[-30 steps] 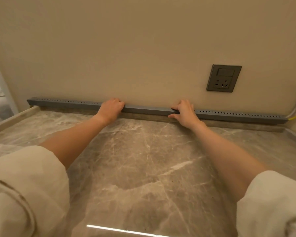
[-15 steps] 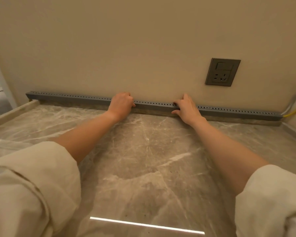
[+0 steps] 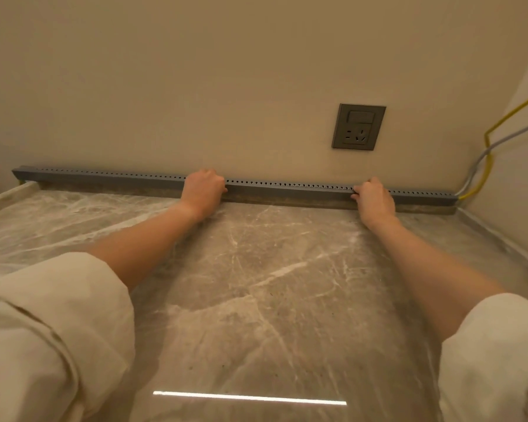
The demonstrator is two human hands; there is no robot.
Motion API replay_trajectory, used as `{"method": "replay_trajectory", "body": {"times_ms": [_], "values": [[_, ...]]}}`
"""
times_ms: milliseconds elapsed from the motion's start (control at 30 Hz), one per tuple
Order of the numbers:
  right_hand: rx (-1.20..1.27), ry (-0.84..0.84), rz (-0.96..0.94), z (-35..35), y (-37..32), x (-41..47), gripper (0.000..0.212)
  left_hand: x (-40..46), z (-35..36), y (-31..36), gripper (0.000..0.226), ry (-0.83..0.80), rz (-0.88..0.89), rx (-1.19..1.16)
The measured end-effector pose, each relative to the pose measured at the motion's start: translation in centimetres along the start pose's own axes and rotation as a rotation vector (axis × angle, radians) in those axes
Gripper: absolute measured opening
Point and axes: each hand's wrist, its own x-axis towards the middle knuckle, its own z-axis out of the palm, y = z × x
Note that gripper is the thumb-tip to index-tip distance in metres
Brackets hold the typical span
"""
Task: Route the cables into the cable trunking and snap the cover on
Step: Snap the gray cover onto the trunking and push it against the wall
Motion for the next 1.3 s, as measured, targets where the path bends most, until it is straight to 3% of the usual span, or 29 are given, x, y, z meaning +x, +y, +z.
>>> {"method": "replay_trajectory", "body": {"times_ms": [400,700,1300], "values": [[0.078,-0.005,0.037,0.6,0.3,1.9,0.014,1.7,0.3,0.7,0.024,-0.019,-0.008,-0.075],[-0.053,-0.022,-0.037,0.7,-0.2,0.1,0.026,1.0,0.4,1.1,0.026,-0.036,-0.005,-0.016],[-0.033,0.041,-0.04,0.3,-1.4,-1.3,0.034,0.4,-0.2,0.4,0.029,-0.037,-0.023,-0.01]]}}
